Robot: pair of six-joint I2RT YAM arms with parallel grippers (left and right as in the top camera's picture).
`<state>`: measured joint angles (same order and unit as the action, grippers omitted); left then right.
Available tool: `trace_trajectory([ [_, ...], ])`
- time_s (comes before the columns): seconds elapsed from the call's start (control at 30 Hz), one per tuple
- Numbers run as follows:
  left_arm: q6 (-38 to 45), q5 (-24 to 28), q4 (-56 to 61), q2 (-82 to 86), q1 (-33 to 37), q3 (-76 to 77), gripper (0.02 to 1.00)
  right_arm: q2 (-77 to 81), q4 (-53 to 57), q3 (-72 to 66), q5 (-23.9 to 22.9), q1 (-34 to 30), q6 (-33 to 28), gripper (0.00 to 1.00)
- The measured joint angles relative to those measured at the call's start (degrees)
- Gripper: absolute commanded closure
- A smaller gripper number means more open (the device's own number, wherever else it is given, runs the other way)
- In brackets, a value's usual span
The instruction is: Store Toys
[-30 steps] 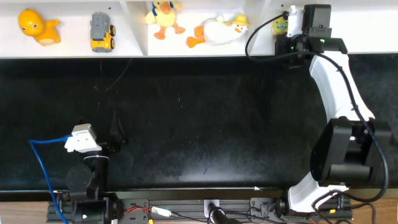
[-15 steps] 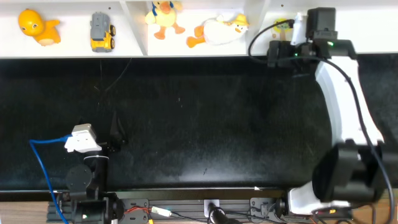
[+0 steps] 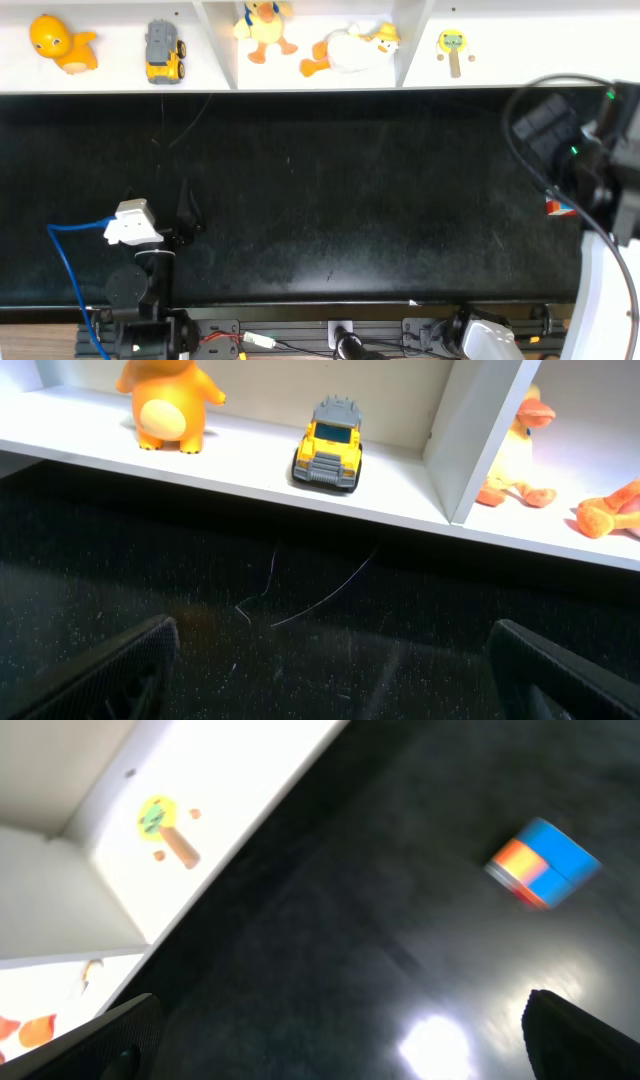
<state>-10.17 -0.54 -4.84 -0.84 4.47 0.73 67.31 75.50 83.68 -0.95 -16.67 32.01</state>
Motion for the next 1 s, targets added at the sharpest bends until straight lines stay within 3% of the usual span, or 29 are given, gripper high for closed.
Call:
trace_trajectory([
  [0.2, 0.0, 0.0, 0.0, 0.0, 0.0, 0.0, 0.02, -1.18, 5.22, 0.0, -1.95, -9.68, 3.76, 0.003],
  [0.37, 0.0, 0.0, 0.02, 0.0, 0.0, 0.0, 0.023, 4.94, 5.6, 0.0, -2.1, -20.46, 2.84, 0.001],
  [0.53, 0.0, 0.0, 0.02, 0.0, 0.0, 0.0, 0.02, 13.18, 3.93, -0.02, -2.27, -27.26, 1.29, 0.005],
  [1.0, 0.0, 0.0, 0.0, 0.0, 0.0, 0.0, 0.02, 24.26, -10.14, -7.32, -2.29, -29.09, 1.51, 0.005],
])
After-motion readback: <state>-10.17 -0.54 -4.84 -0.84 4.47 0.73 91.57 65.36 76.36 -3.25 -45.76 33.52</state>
